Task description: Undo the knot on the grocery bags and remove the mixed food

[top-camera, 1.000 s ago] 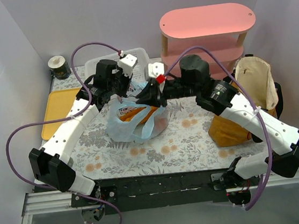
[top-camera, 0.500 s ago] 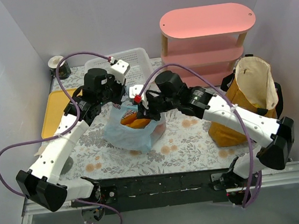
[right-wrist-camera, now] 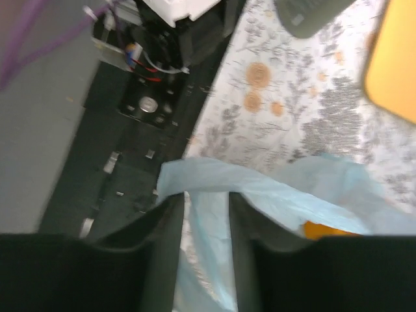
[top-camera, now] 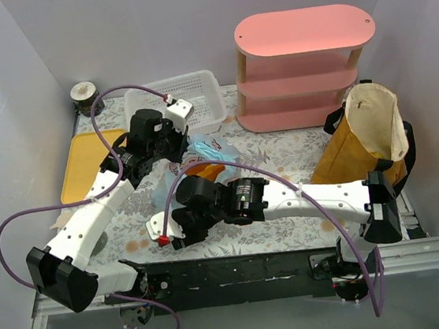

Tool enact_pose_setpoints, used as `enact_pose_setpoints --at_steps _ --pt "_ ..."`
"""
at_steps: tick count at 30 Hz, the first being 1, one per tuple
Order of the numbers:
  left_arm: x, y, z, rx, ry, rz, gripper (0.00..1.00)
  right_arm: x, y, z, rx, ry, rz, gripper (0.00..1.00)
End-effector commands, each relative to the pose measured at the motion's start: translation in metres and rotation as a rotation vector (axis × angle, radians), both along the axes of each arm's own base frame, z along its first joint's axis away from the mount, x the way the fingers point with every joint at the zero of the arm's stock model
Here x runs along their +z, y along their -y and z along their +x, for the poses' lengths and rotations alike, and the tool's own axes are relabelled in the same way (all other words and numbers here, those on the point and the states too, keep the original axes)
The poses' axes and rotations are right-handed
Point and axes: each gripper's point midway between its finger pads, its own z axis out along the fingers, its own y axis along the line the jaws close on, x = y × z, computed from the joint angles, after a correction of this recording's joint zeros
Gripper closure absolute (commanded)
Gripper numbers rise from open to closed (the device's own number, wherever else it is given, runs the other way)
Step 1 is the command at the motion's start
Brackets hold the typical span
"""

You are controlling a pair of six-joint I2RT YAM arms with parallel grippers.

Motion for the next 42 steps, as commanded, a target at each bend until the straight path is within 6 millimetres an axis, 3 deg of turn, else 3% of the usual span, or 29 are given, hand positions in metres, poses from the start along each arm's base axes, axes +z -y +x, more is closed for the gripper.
enact_pose_setpoints --at_steps 1,3,9,10,14,16,20,22,23,25,26,29,30,32,36,37,38,39,40,42 --pt "0.007 0.002 -0.002 -0.005 0.026 -0.032 1.0 0.013 -0.002 0.025 -0.063 0.104 0.021 0.49" --pt "0.003 0.001 -0.004 -0.008 0.021 -0.031 1.0 0.018 0.003 0.031 -0.093 0.149 0.021 0.4" --pt "0.004 0.001 -0.009 -0.038 0.038 -0.022 1.0 0.055 0.034 0.039 -0.139 0.208 0.041 0.33" --pt "0.003 0.001 -0.009 -0.044 0.038 -0.018 1.0 0.073 0.038 0.039 -0.161 0.19 0.071 0.33" --pt "-0.001 0.003 -0.006 -0.055 0.038 -0.007 1.0 0.113 0.049 0.051 -0.259 0.13 0.143 0.34" --pt "-0.004 0.005 -0.007 -0.065 0.03 -0.007 1.0 0.131 0.053 0.068 -0.324 0.119 0.182 0.35" --pt "-0.003 0.008 -0.007 -0.08 0.032 -0.014 1.0 0.144 0.058 0.1 -0.415 0.085 0.209 0.38" --pt "0.001 0.009 -0.004 -0.068 0.029 -0.028 1.0 0.143 0.059 0.107 -0.419 0.093 0.206 0.59" --pt "0.003 0.01 -0.003 -0.065 0.03 -0.032 1.0 0.132 0.058 0.104 -0.396 0.093 0.184 0.71" --pt "0.012 0.011 -0.003 -0.067 0.038 -0.046 1.0 0.119 0.057 0.097 -0.363 0.075 0.167 0.77" --pt "0.014 0.012 -0.005 -0.076 0.037 -0.051 1.0 0.095 0.059 0.098 -0.37 0.07 0.114 0.84" --pt "0.019 0.011 -0.01 -0.087 0.052 -0.063 1.0 0.065 0.064 0.119 -0.457 0.136 0.087 0.95" --pt "0.019 0.011 -0.012 -0.088 0.05 -0.063 1.0 0.04 0.072 0.125 -0.481 0.163 0.043 0.97" --pt "0.018 0.01 -0.014 -0.089 0.04 -0.059 1.0 0.032 0.077 0.149 -0.565 0.2 0.058 0.99" --pt "0.007 0.007 -0.02 -0.106 0.012 -0.03 1.0 -0.019 0.097 0.174 -0.634 0.145 -0.007 0.99" --pt "0.003 0.007 -0.022 -0.114 0.008 -0.022 1.0 -0.059 0.11 0.167 -0.594 0.149 -0.09 0.99" --pt "-0.001 0.006 -0.023 -0.118 0.005 -0.014 1.0 -0.071 0.109 0.165 -0.557 0.176 -0.08 0.99" --pt "-0.012 0.004 -0.025 -0.119 -0.014 -0.002 1.0 -0.084 0.112 0.153 -0.495 0.169 -0.096 0.98" --pt "-0.016 0.004 -0.026 -0.121 -0.022 -0.001 1.0 -0.111 0.122 0.133 -0.397 0.152 -0.15 0.97" --pt "-0.025 0.006 -0.029 -0.133 -0.044 0.0 1.0 -0.117 0.13 0.116 -0.373 0.107 -0.159 0.97"
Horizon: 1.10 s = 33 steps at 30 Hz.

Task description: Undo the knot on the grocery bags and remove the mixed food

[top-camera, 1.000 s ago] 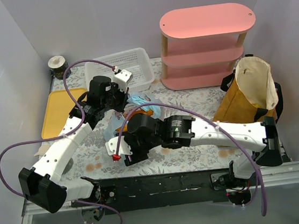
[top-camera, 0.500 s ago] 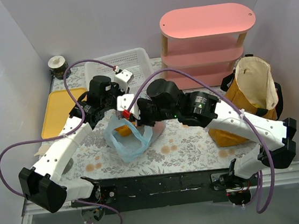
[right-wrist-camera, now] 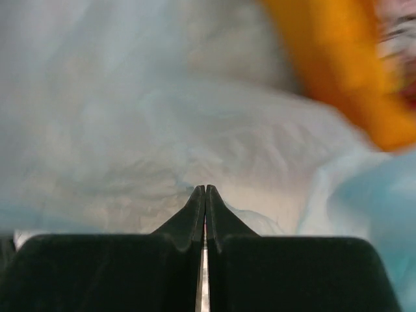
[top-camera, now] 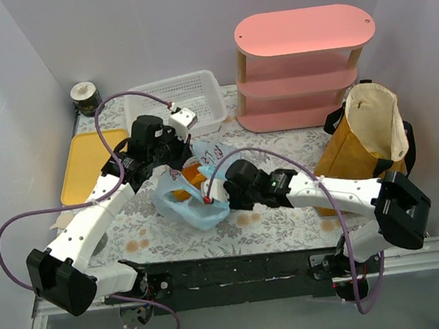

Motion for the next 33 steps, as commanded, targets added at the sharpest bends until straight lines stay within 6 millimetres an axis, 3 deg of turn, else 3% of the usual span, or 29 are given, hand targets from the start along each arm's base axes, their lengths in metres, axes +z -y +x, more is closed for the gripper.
enact_pose_setpoints --at_steps 1,4,5,7,8,12,14,17,21,26,27,28,31,33 --pt "-0.009 -0.001 -0.016 -0.048 -0.021 0.0 0.99 -0.009 0.001 -0.036 0.139 -0.032 0.05 0.98" --pt "-0.01 -0.002 -0.021 -0.043 -0.059 0.001 0.96 0.022 -0.005 -0.025 0.083 0.01 0.118 0.99" --pt "-0.012 -0.003 -0.024 -0.043 -0.067 0.005 0.96 0.051 -0.016 -0.014 0.077 0.064 0.174 0.99" --pt "-0.02 -0.005 -0.029 -0.047 -0.082 0.007 0.94 0.08 -0.032 -0.004 0.09 0.121 0.223 0.99" --pt "-0.022 -0.005 -0.029 -0.042 -0.084 0.003 0.94 0.107 -0.043 0.001 0.107 0.158 0.271 0.99" --pt "-0.017 -0.008 -0.023 0.014 -0.07 -0.017 0.89 0.128 -0.068 0.003 0.143 0.138 0.314 0.98" --pt "-0.011 -0.008 -0.019 0.021 -0.049 -0.022 0.81 0.123 -0.075 0.004 0.158 0.127 0.307 0.98" --pt "-0.009 -0.018 -0.008 0.06 -0.006 0.02 0.73 0.101 -0.085 0.011 0.19 0.133 0.243 0.98" --pt "-0.012 -0.04 0.005 0.146 0.061 0.106 0.49 0.068 -0.087 0.021 0.231 0.16 0.151 0.98" --pt "-0.018 -0.051 0.006 0.165 0.07 0.137 0.46 0.061 -0.077 0.036 0.197 0.171 0.123 0.93" --pt "-0.021 -0.053 0.004 0.168 0.064 0.139 0.45 0.061 -0.074 0.04 0.186 0.188 0.117 0.89" --pt "-0.022 -0.053 0.004 0.173 0.055 0.134 0.43 0.053 -0.069 0.041 0.181 0.187 0.099 0.75" --pt "-0.024 -0.056 0.003 0.179 0.039 0.127 0.32 0.043 -0.062 0.051 0.175 0.221 0.065 0.5" --pt "-0.024 -0.058 0.004 0.188 0.035 0.12 0.26 0.032 -0.059 0.054 0.193 0.218 0.032 0.46"
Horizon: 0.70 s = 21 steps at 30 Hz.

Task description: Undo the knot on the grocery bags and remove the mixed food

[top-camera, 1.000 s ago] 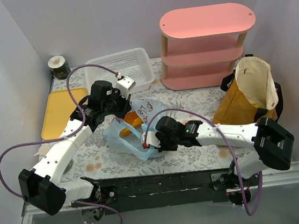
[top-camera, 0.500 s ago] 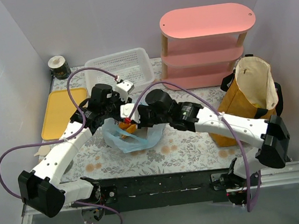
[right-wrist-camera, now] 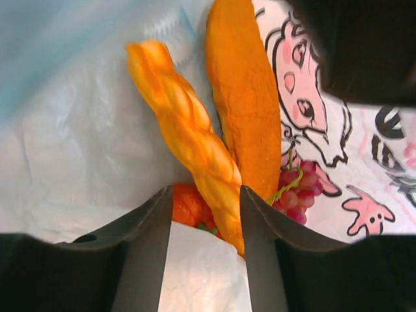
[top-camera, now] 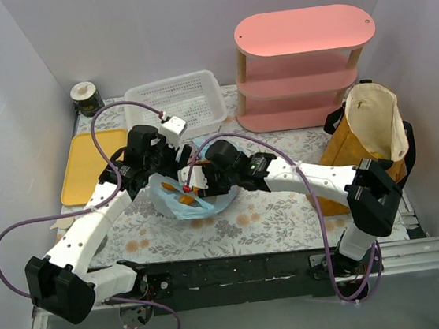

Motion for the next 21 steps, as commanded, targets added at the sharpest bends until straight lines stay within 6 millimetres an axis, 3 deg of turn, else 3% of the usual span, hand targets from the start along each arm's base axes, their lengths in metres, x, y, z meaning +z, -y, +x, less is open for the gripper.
enact_pose_setpoints --at_steps 1,7,11,12,13,16,17,19,20,21 --pt "0.01 -0.011 0.002 0.032 0.027 -0.017 0.22 -0.002 0.007 0.017 0.011 0.07 -0.018 0.44" --pt "0.01 -0.006 0.004 0.008 -0.005 -0.048 0.2 -0.027 0.006 0.053 -0.041 0.105 -0.069 0.43" --pt "0.007 -0.005 0.007 0.006 -0.02 -0.05 0.2 -0.06 0.005 0.066 -0.039 0.112 -0.155 0.44" --pt "0.007 -0.005 0.009 0.009 -0.021 -0.048 0.2 -0.063 0.006 0.072 -0.058 0.125 -0.166 0.46" --pt "0.006 -0.005 0.009 0.008 -0.022 -0.044 0.2 -0.064 0.006 0.074 -0.06 0.13 -0.167 0.61" --pt "0.007 -0.005 0.011 0.006 -0.025 -0.04 0.2 -0.041 -0.004 0.074 -0.056 0.143 -0.096 0.89" --pt "0.008 -0.005 0.011 0.006 -0.023 -0.04 0.2 -0.019 -0.006 0.071 -0.07 0.139 -0.04 0.92" --pt "0.008 -0.003 0.011 -0.001 -0.03 -0.045 0.2 0.004 -0.008 0.055 -0.031 0.089 0.018 0.97" --pt "0.007 -0.003 0.011 -0.003 -0.035 -0.044 0.2 0.032 -0.006 0.047 -0.028 0.087 0.078 0.98" --pt "0.006 -0.003 0.011 -0.002 -0.037 -0.045 0.2 0.041 -0.004 0.034 0.006 0.058 0.103 0.99"
